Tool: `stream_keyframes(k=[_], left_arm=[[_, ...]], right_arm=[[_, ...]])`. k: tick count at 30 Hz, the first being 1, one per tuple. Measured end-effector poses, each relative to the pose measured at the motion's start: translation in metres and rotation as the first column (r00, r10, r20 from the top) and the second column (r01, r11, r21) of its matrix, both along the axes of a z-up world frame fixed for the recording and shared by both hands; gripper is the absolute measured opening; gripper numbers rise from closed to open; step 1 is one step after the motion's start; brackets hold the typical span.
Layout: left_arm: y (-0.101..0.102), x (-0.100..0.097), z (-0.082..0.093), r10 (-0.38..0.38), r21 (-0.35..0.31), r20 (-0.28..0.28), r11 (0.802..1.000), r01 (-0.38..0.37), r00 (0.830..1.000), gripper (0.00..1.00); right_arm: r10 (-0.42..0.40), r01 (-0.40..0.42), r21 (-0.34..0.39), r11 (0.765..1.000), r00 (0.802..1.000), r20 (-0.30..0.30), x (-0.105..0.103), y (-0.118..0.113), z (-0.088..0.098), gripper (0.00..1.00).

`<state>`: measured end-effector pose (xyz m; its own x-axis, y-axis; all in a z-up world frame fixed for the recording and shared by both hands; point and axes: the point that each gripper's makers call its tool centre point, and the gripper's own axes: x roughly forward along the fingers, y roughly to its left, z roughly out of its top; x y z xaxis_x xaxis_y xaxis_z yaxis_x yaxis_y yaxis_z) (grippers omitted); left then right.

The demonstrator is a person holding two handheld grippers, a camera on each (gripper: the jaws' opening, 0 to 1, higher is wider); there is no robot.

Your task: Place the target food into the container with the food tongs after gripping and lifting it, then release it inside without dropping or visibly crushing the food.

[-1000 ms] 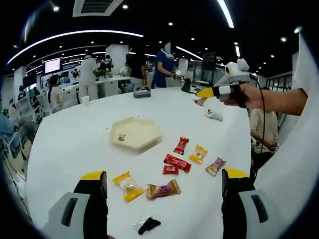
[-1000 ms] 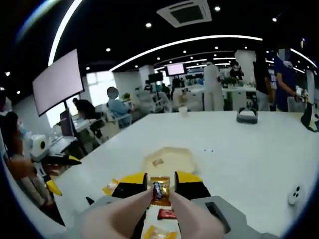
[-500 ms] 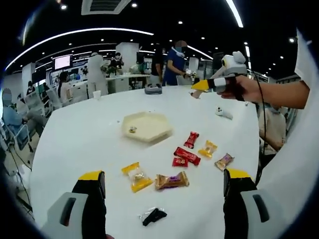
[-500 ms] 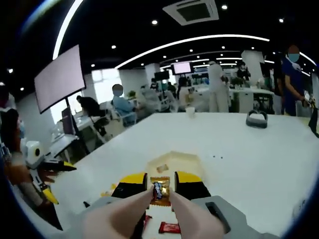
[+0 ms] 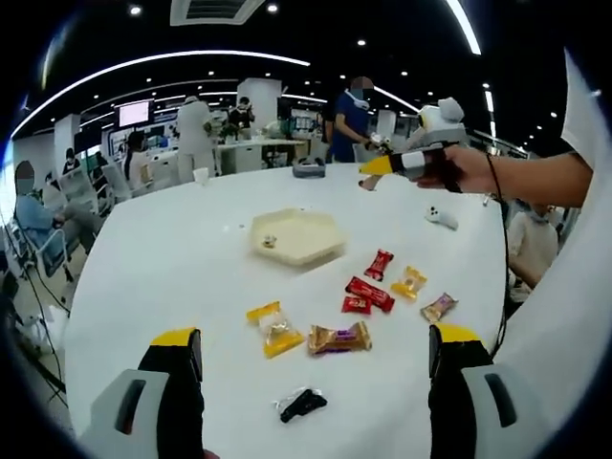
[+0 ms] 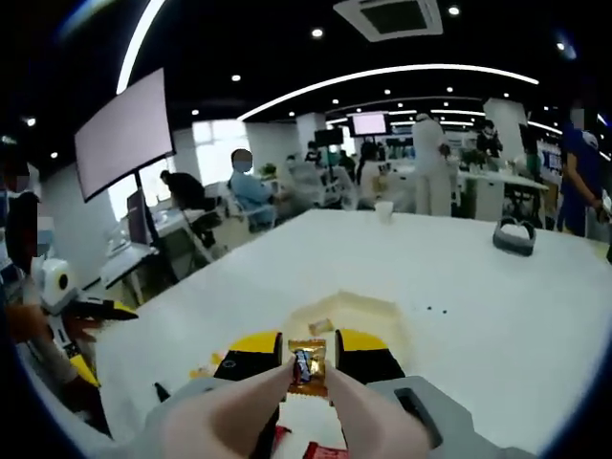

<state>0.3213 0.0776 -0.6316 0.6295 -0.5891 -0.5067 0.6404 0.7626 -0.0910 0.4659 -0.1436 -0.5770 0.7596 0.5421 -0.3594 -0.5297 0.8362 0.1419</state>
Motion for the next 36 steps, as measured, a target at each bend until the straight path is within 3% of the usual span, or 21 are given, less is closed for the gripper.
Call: stream_keyframes(k=[15,23,36], left_arm=[[0.002,-0.016,0.003,0.010,0.019,-0.012,1.000,-0.010,1.000,0.99],[-0.002,-0.019,0.002,-0.010,0.021,-0.019,1.000,0.010,1.000,0.98],[0.003,-0.019,0.006,-0.007,0.007,-0.019,1.000,0.007,1.000,0.97]], right_arm=[[0.020,-0.020,-0.009,1.000,1.000,-0.001,0.020,0.002,-0.002,0.21],[0.042,-0.043,-0.075,0.996,0.999,-0.013,0.029,-0.003,0.000,0.21],[0.058,-0.060,-0.110,0.992,0.998,-0.018,0.037,-0.001,0.000,0.21]])
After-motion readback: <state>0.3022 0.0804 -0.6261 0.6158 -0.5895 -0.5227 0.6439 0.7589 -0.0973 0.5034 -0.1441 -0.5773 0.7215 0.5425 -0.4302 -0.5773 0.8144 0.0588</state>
